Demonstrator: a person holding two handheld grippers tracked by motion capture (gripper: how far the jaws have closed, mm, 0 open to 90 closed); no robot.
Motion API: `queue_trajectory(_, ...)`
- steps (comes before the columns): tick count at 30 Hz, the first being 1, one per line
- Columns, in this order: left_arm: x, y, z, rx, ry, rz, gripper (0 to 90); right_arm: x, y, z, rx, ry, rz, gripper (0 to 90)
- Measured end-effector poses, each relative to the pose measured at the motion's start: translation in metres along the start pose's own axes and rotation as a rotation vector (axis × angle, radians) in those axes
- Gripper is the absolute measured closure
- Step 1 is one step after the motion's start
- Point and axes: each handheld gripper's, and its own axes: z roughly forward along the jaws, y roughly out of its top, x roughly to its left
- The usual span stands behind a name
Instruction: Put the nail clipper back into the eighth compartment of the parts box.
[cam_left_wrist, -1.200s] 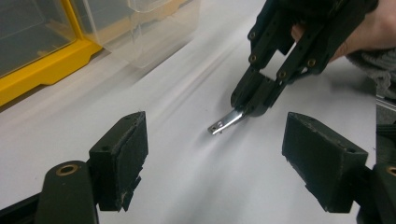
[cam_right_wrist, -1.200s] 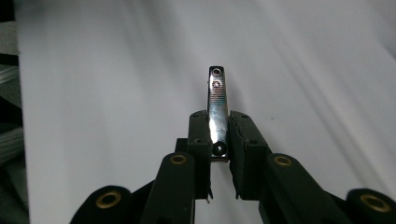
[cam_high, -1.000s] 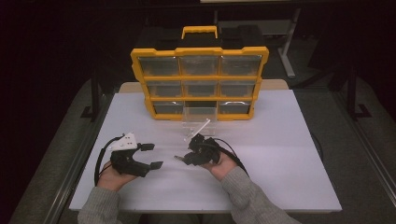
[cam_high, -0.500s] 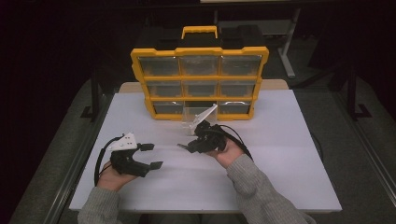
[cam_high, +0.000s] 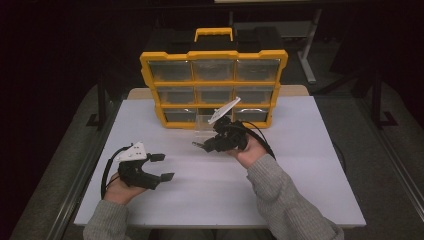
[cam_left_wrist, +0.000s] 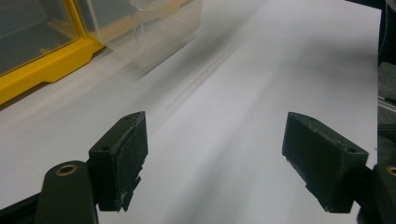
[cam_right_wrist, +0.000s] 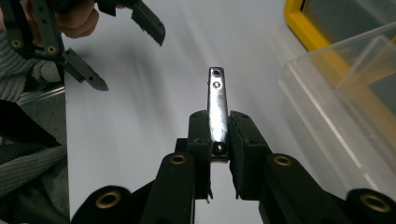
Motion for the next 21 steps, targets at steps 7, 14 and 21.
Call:
queue_trajectory(7,0.001,0.000,0.000,-0.002,0.000,0.003,22.2,-0.007,0.015,-0.014,0.000,-0.029,-0.034,78.0)
queue_trajectory(14,0.001,-0.001,-0.001,-0.005,0.000,-0.006,22.1,-0.015,0.030,-0.027,-0.010,-0.047,-0.047,78.0)
queue_trajectory(21,0.001,-0.001,-0.001,-0.010,0.001,-0.010,22.1,-0.019,0.041,-0.035,-0.007,-0.062,-0.048,78.0)
